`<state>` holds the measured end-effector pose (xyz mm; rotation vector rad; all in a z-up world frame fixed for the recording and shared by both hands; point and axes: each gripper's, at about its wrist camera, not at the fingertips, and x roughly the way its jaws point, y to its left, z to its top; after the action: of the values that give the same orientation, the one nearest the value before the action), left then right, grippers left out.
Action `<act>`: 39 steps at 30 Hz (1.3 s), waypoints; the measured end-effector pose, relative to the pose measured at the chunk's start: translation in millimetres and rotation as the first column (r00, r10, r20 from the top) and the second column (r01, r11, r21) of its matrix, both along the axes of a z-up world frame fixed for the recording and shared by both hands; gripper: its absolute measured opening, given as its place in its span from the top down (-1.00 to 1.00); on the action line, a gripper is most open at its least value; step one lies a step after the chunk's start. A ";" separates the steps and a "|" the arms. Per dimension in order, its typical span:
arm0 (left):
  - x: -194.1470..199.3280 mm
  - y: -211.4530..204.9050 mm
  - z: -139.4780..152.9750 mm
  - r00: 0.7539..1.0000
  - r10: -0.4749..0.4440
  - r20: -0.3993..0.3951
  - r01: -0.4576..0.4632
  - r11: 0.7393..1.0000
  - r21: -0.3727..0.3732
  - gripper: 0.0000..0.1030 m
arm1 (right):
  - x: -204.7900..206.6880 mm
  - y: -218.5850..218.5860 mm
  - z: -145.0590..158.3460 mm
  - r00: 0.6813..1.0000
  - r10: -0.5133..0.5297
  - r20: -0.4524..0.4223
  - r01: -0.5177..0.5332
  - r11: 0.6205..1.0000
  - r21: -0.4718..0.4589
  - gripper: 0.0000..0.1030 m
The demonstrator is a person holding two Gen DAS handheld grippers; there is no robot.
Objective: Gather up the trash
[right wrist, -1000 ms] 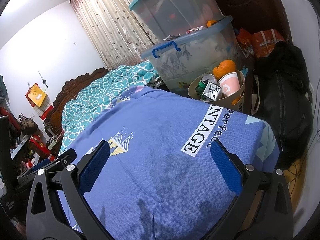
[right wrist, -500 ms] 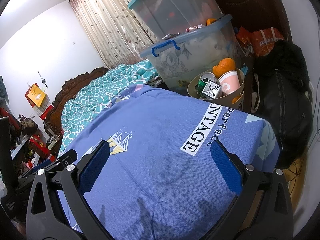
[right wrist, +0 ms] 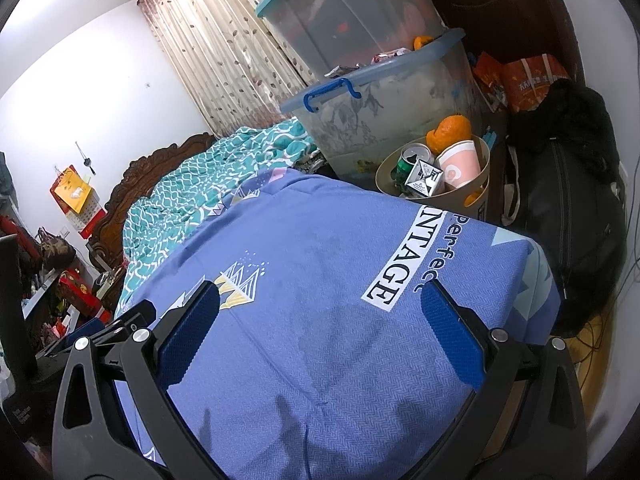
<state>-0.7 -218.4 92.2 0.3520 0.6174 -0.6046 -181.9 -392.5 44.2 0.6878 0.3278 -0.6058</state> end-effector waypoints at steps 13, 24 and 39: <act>2.0 0.0 -4.5 1.000 -0.005 -0.004 0.005 1.000 0.004 -0.83 | 1.2 -1.7 0.6 1.000 0.001 0.000 -0.001 1.000 0.001 -0.93; 1.6 -1.1 -3.7 1.000 -0.007 -0.003 0.007 1.000 0.006 -0.83 | 2.5 -2.1 -8.3 1.000 0.001 -0.005 -0.001 1.000 0.015 -0.93; 9.5 8.7 -3.1 1.000 0.004 -0.006 -0.004 1.000 -0.013 -0.83 | 9.5 5.8 -3.6 1.000 0.010 -0.030 -0.010 1.000 0.003 -0.93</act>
<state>8.8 -209.7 89.2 0.3373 0.6193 -0.6060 -172.4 -386.7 40.6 0.6804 0.3599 -0.6066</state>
